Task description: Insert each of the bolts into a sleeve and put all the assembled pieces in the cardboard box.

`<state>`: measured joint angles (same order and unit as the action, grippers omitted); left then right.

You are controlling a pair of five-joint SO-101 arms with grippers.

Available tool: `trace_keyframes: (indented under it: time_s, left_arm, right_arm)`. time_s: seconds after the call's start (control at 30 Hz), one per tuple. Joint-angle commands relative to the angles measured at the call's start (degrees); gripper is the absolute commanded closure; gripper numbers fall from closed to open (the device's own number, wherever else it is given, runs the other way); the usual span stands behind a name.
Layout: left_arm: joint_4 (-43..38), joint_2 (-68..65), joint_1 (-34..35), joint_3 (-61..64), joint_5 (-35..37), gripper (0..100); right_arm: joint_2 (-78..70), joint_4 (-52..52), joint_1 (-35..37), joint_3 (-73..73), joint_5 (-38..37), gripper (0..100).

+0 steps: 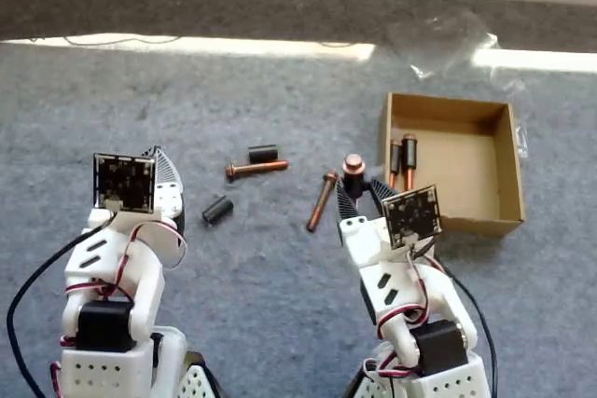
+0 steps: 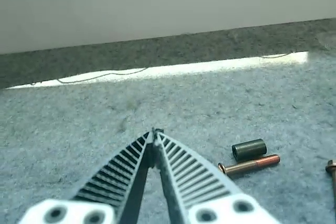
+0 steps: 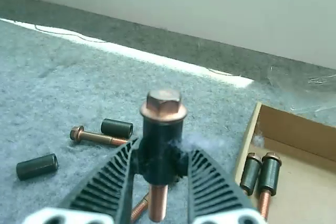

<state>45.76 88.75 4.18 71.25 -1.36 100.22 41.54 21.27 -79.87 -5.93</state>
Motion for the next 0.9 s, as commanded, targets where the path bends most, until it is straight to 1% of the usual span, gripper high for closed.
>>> trace_keyframes:
  time_s: [0.0,0.1,0.2,0.3,0.4,0.5,0.67,0.8,0.87]
  left_arm:
    - [1.58,7.6,0.48,2.68,-0.7,100]
    - [1.93,12.88,0.57,6.2,-2.73,100]
    - [4.92,16.13,0.57,6.73,-3.52,100]
    - [6.77,16.22,0.57,6.46,-3.6,100]
    - [6.86,16.13,0.57,7.6,-3.6,100]
    - [6.59,16.13,0.57,9.8,-3.6,100]
    - [6.51,16.13,0.57,15.52,-3.87,100]
    - [6.42,16.13,0.57,18.51,-3.87,100]
    - [6.42,16.13,0.57,18.86,-3.87,100]
  right_arm:
    - [0.04,2.24,-0.84,8.66,-0.53,99.4]
    - [0.04,5.14,-0.84,13.41,-0.53,99.4]
    - [0.04,7.87,-0.84,18.24,-0.53,99.4]
    - [-0.92,9.89,-0.84,22.46,-0.53,99.4]
    - [-6.29,12.18,-0.92,27.47,-0.53,99.4]
    - [-14.64,12.62,-4.44,32.75,-0.53,99.4]
    - [-30.29,12.26,-13.58,39.34,-0.62,99.4]
    - [-42.77,12.26,-17.63,43.56,-0.88,99.4]
    - [-49.01,12.18,-18.95,45.23,-3.43,99.4]
